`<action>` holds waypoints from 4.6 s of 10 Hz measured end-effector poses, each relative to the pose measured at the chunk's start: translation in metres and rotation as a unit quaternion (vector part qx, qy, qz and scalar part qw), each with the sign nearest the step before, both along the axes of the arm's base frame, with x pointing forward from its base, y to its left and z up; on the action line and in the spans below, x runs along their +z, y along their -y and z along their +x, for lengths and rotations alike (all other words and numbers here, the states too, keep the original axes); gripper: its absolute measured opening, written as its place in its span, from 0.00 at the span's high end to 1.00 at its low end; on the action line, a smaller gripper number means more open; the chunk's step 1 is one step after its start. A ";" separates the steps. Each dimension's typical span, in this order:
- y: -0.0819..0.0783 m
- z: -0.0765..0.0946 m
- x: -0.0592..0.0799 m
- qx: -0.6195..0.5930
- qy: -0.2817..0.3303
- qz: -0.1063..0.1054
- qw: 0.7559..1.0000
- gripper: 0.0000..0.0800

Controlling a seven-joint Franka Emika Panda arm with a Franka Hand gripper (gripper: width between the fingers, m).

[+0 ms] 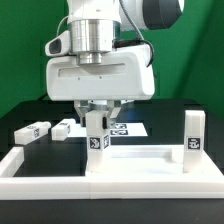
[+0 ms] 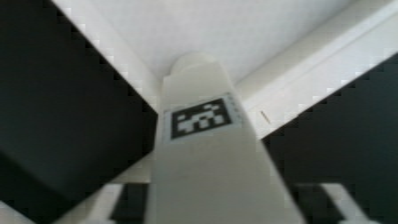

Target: Assemble desk

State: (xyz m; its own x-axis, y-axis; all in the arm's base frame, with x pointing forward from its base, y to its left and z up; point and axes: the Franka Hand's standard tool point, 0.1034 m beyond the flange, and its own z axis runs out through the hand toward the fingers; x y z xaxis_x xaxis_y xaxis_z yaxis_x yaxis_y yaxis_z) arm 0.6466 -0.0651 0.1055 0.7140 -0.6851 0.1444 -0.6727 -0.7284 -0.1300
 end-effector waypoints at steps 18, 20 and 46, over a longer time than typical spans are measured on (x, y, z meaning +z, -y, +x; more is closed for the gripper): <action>-0.017 0.010 -0.002 -0.300 0.034 0.105 0.948 0.21; -0.011 0.009 -0.002 -0.246 0.035 0.089 0.965 0.19; -0.002 -0.004 0.000 0.140 -0.117 0.050 0.982 0.64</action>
Offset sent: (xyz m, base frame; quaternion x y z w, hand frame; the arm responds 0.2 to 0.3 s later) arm 0.0031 0.0039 -0.0074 -0.0379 -0.0440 0.3726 0.9262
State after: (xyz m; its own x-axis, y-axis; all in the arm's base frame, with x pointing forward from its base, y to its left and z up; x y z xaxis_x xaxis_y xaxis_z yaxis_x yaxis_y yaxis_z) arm 0.6429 -0.0635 0.1053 0.8816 -0.4602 -0.1047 -0.4685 -0.8802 -0.0753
